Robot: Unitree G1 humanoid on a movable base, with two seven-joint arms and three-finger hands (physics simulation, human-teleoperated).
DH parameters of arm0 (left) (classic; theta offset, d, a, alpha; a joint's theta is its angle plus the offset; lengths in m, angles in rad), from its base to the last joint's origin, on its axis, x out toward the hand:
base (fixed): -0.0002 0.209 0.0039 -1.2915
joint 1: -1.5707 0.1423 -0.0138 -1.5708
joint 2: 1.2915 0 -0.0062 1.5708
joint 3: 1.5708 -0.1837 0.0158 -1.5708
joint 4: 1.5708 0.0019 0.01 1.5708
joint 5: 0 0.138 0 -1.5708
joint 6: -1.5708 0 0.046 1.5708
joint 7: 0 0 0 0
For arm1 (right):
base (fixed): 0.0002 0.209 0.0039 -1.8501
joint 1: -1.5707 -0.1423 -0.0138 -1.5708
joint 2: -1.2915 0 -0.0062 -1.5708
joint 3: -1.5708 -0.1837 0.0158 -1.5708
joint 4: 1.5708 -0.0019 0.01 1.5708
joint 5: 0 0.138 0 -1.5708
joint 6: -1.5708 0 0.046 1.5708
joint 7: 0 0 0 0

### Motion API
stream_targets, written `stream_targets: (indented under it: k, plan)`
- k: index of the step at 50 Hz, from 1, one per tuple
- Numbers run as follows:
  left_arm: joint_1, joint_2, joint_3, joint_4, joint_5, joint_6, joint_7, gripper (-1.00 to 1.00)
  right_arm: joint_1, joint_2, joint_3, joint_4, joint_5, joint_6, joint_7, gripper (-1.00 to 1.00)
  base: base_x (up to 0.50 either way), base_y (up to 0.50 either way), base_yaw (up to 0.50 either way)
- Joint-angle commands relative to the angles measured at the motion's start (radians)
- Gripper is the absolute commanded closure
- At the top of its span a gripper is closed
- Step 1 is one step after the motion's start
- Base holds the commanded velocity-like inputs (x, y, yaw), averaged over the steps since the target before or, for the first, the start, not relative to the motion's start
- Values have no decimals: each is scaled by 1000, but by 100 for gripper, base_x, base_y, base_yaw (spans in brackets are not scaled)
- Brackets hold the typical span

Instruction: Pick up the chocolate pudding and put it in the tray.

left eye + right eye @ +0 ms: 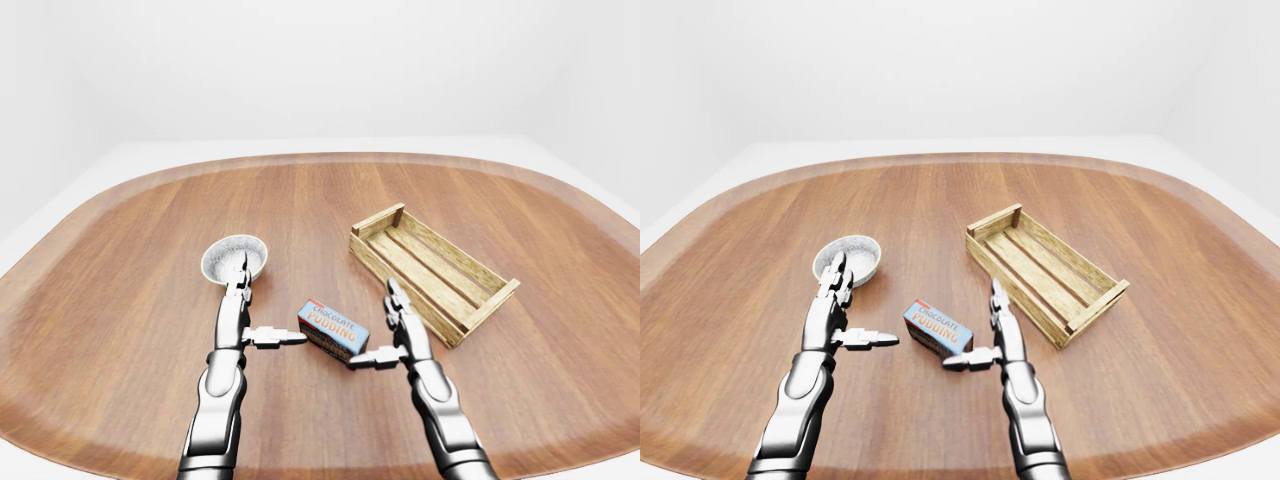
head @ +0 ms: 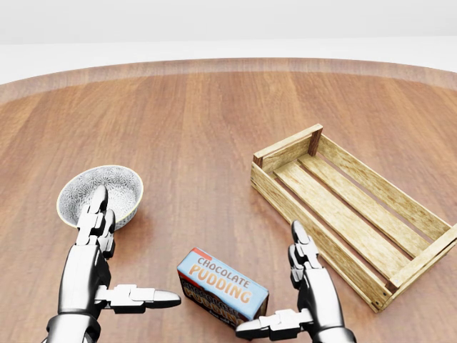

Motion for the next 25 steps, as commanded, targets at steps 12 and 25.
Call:
stream_targets:
  k: [12,25]
  plan:
    - [-3,0,1,5,-6,7,-4,-100,-25,1,3,109,-28,0,1,-100,0,0,0]
    - [-3,0,1,1,-6,10,-4,-100,-23,3,9,123,-40,0,5,-100,0,0,0]
